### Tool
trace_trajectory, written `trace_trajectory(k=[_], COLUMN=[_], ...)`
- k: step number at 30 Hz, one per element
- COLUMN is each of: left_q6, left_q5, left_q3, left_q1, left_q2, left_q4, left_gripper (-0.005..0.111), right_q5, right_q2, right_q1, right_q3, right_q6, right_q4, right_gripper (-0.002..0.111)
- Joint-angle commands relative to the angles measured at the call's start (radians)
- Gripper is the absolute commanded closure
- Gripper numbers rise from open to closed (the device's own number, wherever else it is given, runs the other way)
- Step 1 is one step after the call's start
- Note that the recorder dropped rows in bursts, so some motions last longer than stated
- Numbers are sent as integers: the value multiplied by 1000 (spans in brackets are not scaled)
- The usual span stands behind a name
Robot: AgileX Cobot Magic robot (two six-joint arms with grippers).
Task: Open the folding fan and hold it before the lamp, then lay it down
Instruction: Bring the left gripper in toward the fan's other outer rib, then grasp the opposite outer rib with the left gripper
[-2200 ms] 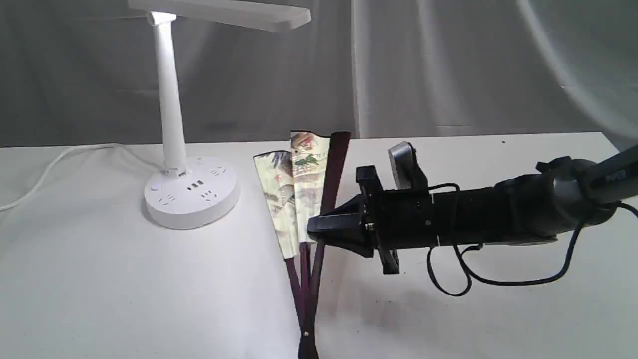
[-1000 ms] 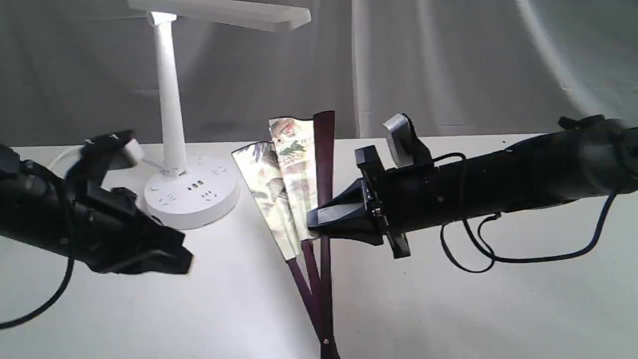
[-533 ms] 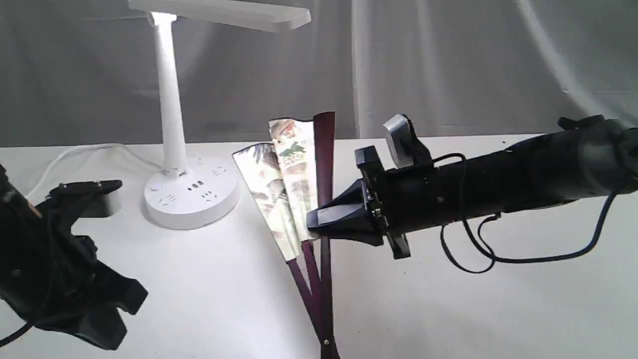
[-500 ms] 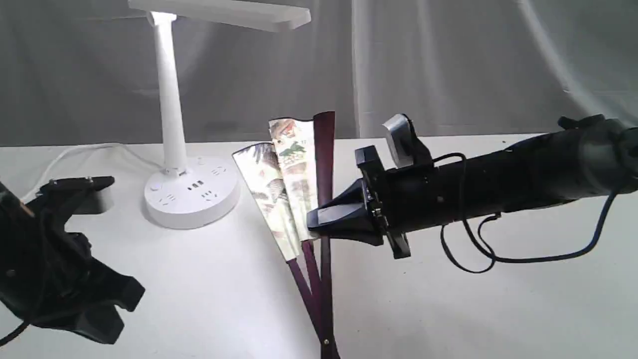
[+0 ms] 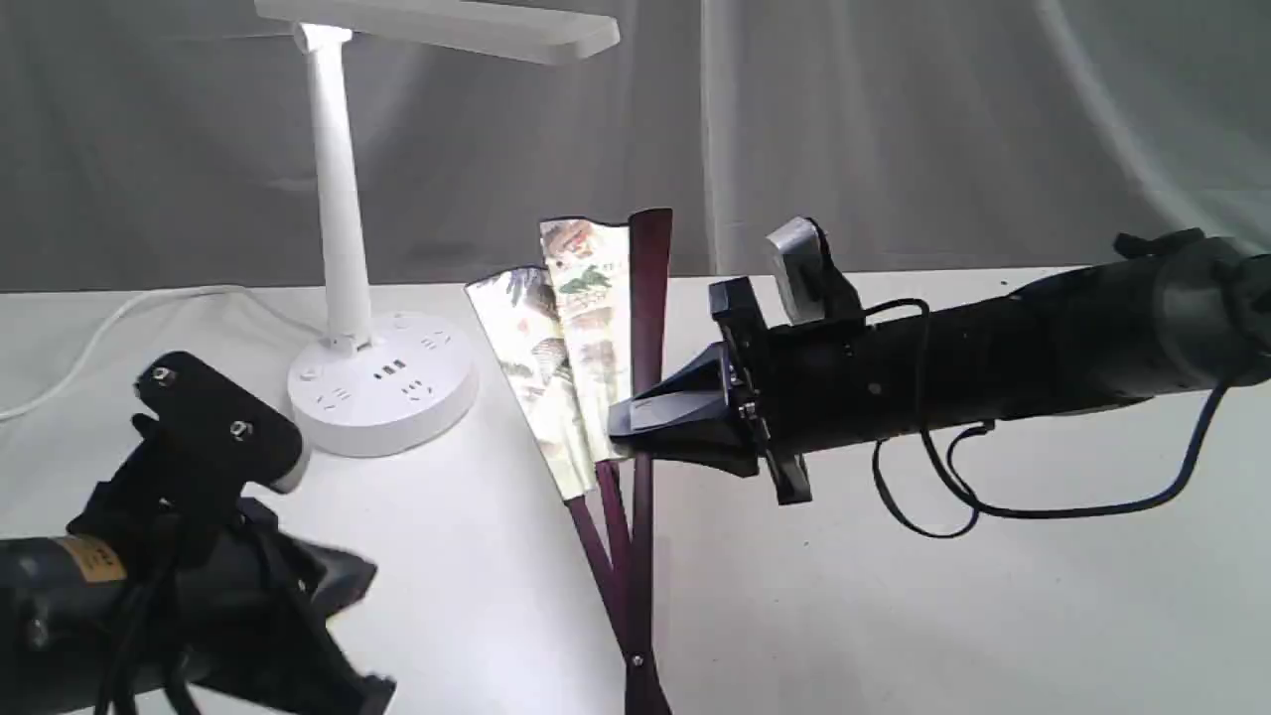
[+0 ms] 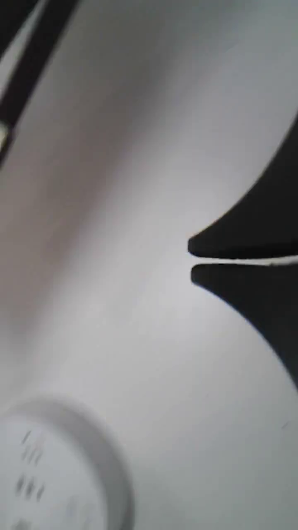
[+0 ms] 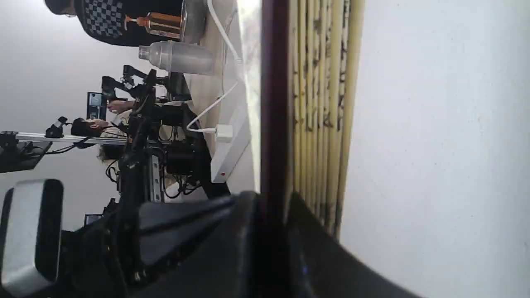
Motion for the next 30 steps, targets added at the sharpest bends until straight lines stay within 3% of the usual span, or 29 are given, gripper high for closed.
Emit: trace_trajectory(k=[1,4,7,9,10,14,18,22,25,30], left_q6=[-195,-595,-1200,-1534,-1603,-1792,-2031,-2251,-2297,-2348], left_q5=[-536,-692,-828,-1026,-1083,-1083,-1083,-1083,-1083,-1083], left_q3=[93,109,107,107,107,36,-152,-348,-441,-524], left_q1=[-46,-18,67,162,201,384,516,537,525,525], left_q2=[86,222,378,488,530,644,719,750,750,750], left_q4=[-60,47,362,630,751,1126,1537,1766,1786,1782], left_gripper=[106,107,107,107,107,107,107,106,102,81], right_q5=[17,17,17,17,17,17,17,17,17,17], right_q2=[-15,-15,-15,-15,-15,-15,-15,-15,-15,-15], right_q1=[0,0,0,0,0,0,0,0,0,0], right_q3=[2,2,2,2,2,2,2,2,2,2], right_q6=[-24,-24,-24,-24,-24,-24,-24,-24,-21,-21], right_q4=[30,39,46,46,46,46,44,14,0,0], right_gripper=[108,108,108,108,108,108,108,108,108,108])
